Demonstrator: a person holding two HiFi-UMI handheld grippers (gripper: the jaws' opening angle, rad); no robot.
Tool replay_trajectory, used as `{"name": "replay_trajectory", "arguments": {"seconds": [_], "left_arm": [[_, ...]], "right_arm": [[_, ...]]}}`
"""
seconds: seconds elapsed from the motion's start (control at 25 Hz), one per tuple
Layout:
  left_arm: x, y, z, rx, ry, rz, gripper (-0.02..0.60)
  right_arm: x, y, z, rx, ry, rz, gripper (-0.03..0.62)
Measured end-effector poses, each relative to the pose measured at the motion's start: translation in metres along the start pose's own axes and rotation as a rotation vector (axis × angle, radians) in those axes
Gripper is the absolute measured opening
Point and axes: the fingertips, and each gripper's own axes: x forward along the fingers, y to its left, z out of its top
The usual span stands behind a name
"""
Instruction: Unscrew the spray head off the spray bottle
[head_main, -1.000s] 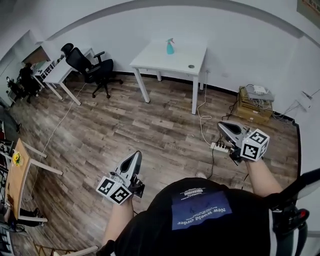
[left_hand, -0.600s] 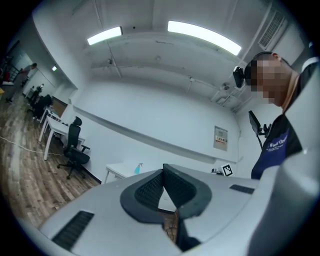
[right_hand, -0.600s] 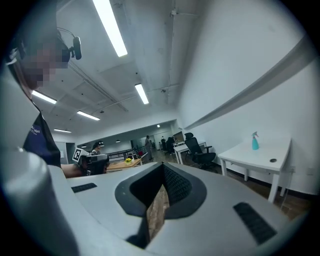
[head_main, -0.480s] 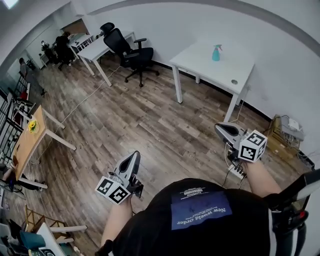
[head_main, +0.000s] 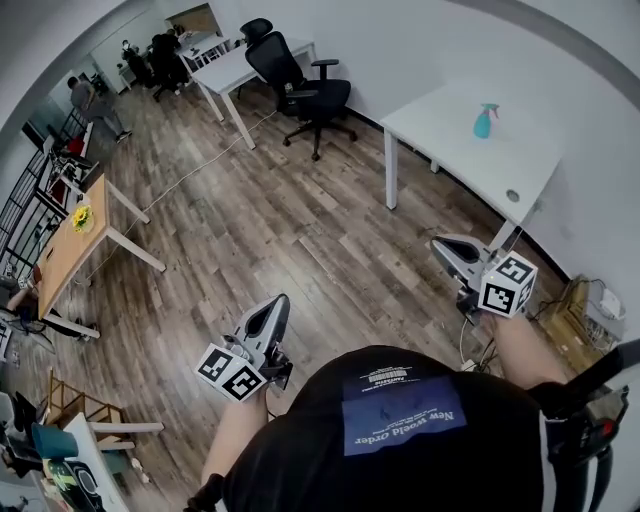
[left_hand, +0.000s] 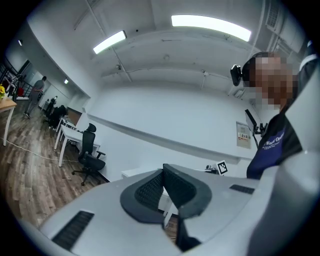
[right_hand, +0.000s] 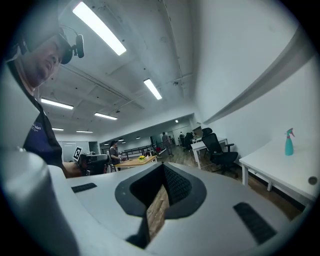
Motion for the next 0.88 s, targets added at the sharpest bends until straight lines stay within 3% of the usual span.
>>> {"name": "replay_trajectory", "arguments": {"seconds": [0.16, 0.28, 0.52, 0.68, 0.88], "left_arm": [[0.009, 0.037, 0.006, -0.001, 0.000, 0.040, 0.003], [0.018, 0.071, 0.012, -0.022, -0.004, 0.024, 0.003], [0.041, 0.163, 0.036, -0.035, -0.014, -0.094, 0.003], [0.063, 0.227, 0.057, -0.024, 0.031, -0.174, 0.003], [0.095, 0.294, 0.079, -0.017, 0.048, -0.249, 0.003]], "right_arm": [[0.035, -0.018, -0.002, 0.004, 0.024, 0.015, -0.006], [0.065, -0.027, -0.003, 0.006, 0.031, 0.001, -0.006], [0.140, -0.044, 0.001, -0.006, 0.012, -0.095, -0.006], [0.190, -0.060, 0.009, 0.051, -0.030, -0.174, -0.006], [0.237, -0.077, 0.024, 0.039, -0.055, -0.248, -0.006]]}}
